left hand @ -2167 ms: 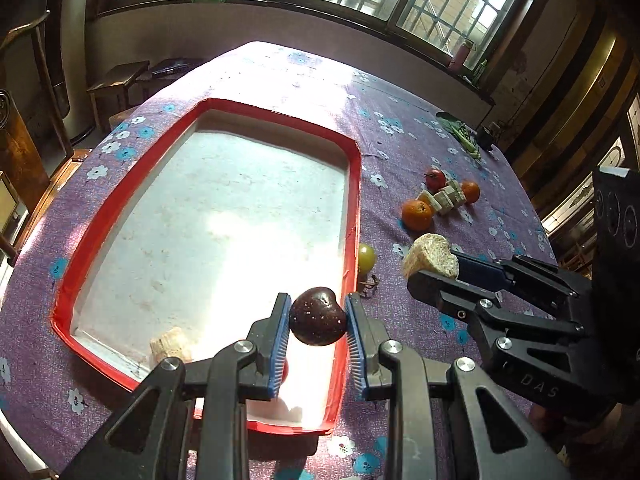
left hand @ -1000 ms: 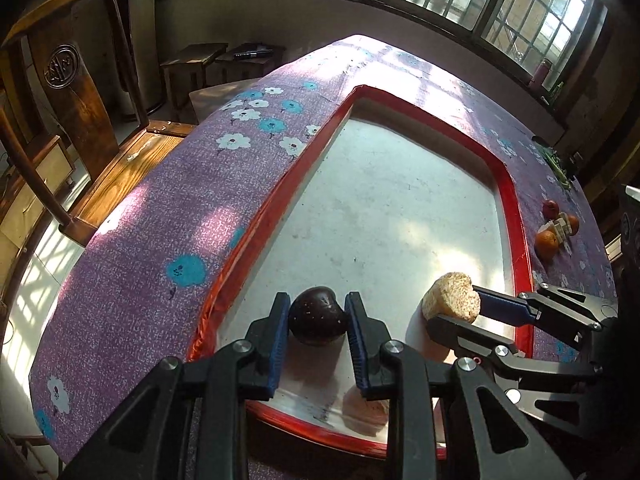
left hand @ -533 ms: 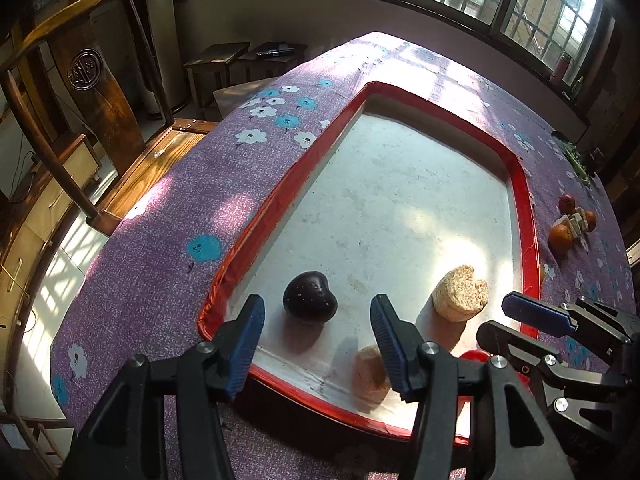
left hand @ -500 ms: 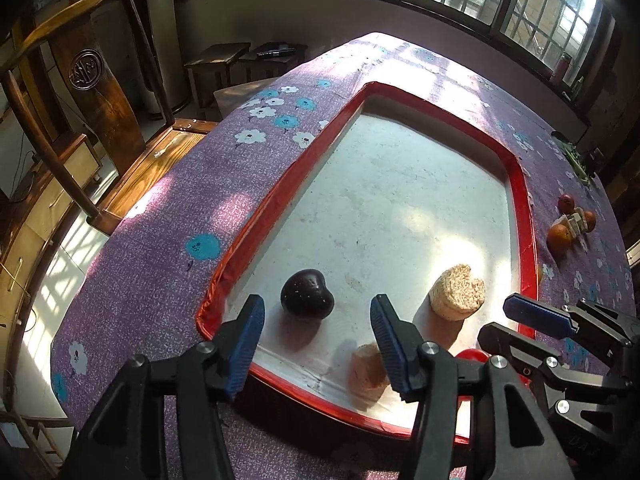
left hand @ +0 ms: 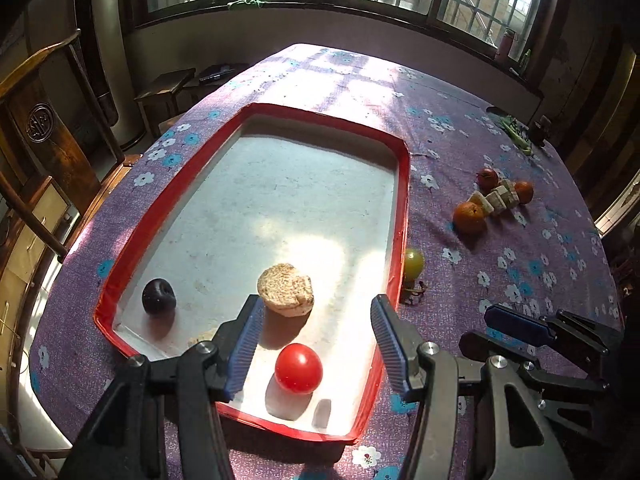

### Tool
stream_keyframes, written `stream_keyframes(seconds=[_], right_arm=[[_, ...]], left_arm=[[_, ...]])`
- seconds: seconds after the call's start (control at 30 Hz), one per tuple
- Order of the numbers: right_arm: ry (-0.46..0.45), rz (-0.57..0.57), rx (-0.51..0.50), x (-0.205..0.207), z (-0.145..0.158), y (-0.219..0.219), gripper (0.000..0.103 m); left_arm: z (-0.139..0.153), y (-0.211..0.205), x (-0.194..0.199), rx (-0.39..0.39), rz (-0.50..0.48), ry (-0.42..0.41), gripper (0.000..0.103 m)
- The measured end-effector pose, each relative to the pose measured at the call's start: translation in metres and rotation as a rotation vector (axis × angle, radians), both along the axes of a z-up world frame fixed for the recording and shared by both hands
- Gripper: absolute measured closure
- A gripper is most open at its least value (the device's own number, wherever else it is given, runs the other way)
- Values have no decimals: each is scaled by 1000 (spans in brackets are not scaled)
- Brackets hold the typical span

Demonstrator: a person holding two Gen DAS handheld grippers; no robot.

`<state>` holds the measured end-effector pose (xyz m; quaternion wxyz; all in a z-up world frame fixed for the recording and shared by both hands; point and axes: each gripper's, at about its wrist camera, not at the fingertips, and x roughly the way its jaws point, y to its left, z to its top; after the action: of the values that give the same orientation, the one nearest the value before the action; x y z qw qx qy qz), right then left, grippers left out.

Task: Organize fruits
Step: 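Move both open grippers back toward the remaining fruit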

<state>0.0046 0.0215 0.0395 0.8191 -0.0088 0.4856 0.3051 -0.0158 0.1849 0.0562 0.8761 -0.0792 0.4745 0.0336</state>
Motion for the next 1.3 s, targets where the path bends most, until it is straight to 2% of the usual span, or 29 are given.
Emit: stream_keyframes(seconds=[0.23, 0.4, 0.5, 0.6, 0.67, 0.87, 1.17, 1.23, 1.3], right_arm=[[23, -162, 15, 11, -8, -69, 66], [66, -239, 38, 19, -15, -98, 66], [67, -238, 32, 18, -17, -101, 66], [66, -237, 29, 19, -18, -101, 65], [70, -234, 31, 19, -19, -101, 65], [55, -234, 11, 21, -19, -100, 65], [-18, -205, 18, 50, -10, -89, 65], [-22, -193, 36, 61, -9, -82, 65], [2, -175, 67, 71, -13, -72, 60]], left_arm=[[-4, -58, 9, -13, -128, 26, 45], [-16, -90, 13, -4, -212, 35, 45], [-22, -92, 26, -28, -199, 66, 45], [-11, -86, 47, -45, -165, 34, 45], [-8, -82, 64, -30, -146, 40, 45], [-24, -73, 106, -101, -146, 124, 45], [-28, -73, 136, 54, -154, 75, 45], [-28, -67, 143, 39, -151, 78, 45], [-25, -61, 146, -9, -157, 88, 45]])
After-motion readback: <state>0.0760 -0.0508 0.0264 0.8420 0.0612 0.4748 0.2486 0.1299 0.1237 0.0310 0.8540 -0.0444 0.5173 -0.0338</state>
